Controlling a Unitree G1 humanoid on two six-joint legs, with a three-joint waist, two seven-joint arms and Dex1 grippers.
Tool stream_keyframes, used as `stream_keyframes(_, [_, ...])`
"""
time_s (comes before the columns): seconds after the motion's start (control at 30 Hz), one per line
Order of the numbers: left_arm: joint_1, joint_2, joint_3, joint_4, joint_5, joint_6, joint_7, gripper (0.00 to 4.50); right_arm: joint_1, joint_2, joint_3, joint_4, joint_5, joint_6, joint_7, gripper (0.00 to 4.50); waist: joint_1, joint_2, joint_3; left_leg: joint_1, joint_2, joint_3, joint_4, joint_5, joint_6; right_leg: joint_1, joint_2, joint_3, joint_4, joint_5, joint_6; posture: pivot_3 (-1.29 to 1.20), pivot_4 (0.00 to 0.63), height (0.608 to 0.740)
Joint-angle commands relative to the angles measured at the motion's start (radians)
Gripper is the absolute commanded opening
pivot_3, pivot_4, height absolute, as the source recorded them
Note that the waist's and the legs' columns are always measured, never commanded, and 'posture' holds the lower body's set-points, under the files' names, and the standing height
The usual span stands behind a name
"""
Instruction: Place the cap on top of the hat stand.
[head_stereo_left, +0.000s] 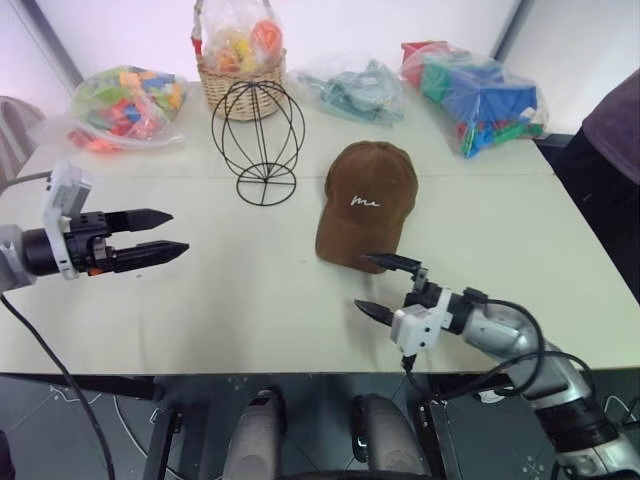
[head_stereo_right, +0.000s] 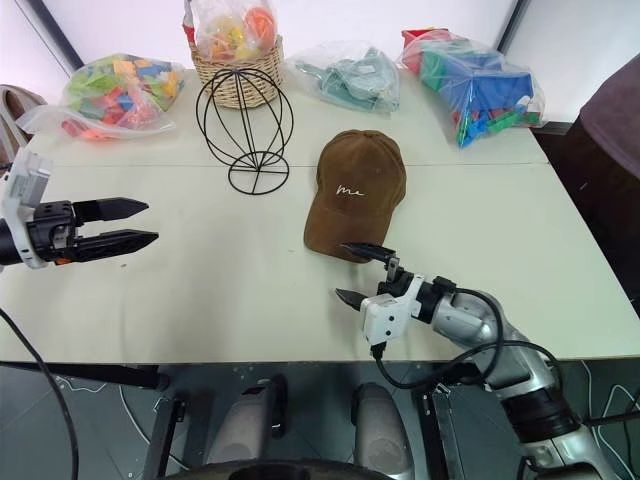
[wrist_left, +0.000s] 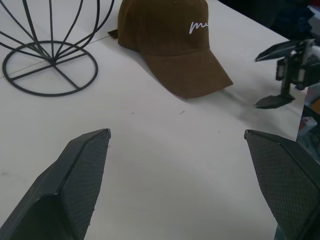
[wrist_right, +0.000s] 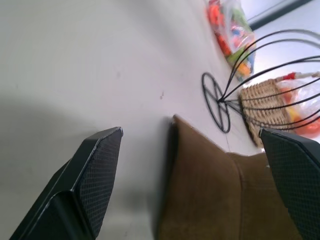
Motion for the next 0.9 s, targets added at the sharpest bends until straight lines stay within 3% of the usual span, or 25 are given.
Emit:
stream_keyframes(0.03, [-0.005, 0.001, 0.030, -0.030, -0.011, 0.007, 0.019, 4.50, -0.071, 0.017, 0.016, 0.102, -0.122, -0.042, -0.143, 4.45, -0.001, 0.000, 0.000, 0.000, 0.000, 0.001, 0.000, 0.000, 0.000, 0.000, 0.000, 0.000, -0.001, 0.000, -0.001, 0.00, 0.150, 0.740])
stream_keyframes(0.23, [0.027, 0.005, 0.060, -0.056, -0.022, 0.018, 0.042, 4.50, -0.158, 0.024, 0.065, 0.265, -0.216, -0.032, -0.275, 4.45, -0.001, -0.002, -0.001, 0.000, 0.000, 0.002, 0.000, 0.000, 0.001, 0.002, 0.000, 0.001, -0.003, 0.001, -0.001, 0.00, 0.150, 0.740])
stream_keyframes(0.5, [0.077, 0.008, 0.104, -0.089, -0.036, 0.033, 0.059, 4.50, -0.190, 0.004, 0.099, 0.319, -0.271, -0.035, -0.391, 4.45, -0.001, -0.008, -0.005, 0.001, 0.001, 0.002, 0.000, 0.000, 0.000, 0.003, 0.000, 0.001, -0.007, 0.001, -0.001, 0.00, 0.150, 0.740])
stream_keyframes(0.6, [0.081, 0.007, 0.112, -0.098, -0.040, 0.042, 0.066, 4.50, -0.195, 0.013, 0.117, 0.316, -0.300, -0.028, -0.425, 3.70, -0.001, -0.011, -0.007, 0.001, 0.001, 0.002, 0.000, 0.000, 0.000, 0.003, 0.000, 0.001, -0.007, 0.001, -0.001, 0.00, 0.150, 0.740])
stream_keyframes(0.83, [0.068, 0.004, 0.124, -0.101, -0.047, 0.049, 0.086, 4.50, -0.230, 0.052, 0.167, 0.360, -0.369, 0.015, -0.508, 0.18, -0.010, -0.012, -0.007, 0.001, 0.002, 0.004, 0.000, 0.000, 0.000, 0.003, 0.000, 0.000, -0.007, 0.001, -0.001, 0.00, 0.150, 0.740])
stream_keyframes(0.9, [0.070, 0.003, 0.131, -0.104, -0.056, 0.053, 0.093, 4.50, -0.238, 0.063, 0.178, 0.372, -0.381, 0.029, -0.531, 0.05, -0.016, -0.012, -0.008, 0.001, 0.002, 0.004, 0.000, 0.000, 0.000, 0.004, 0.000, 0.000, -0.007, 0.002, -0.001, 0.00, 0.150, 0.740])
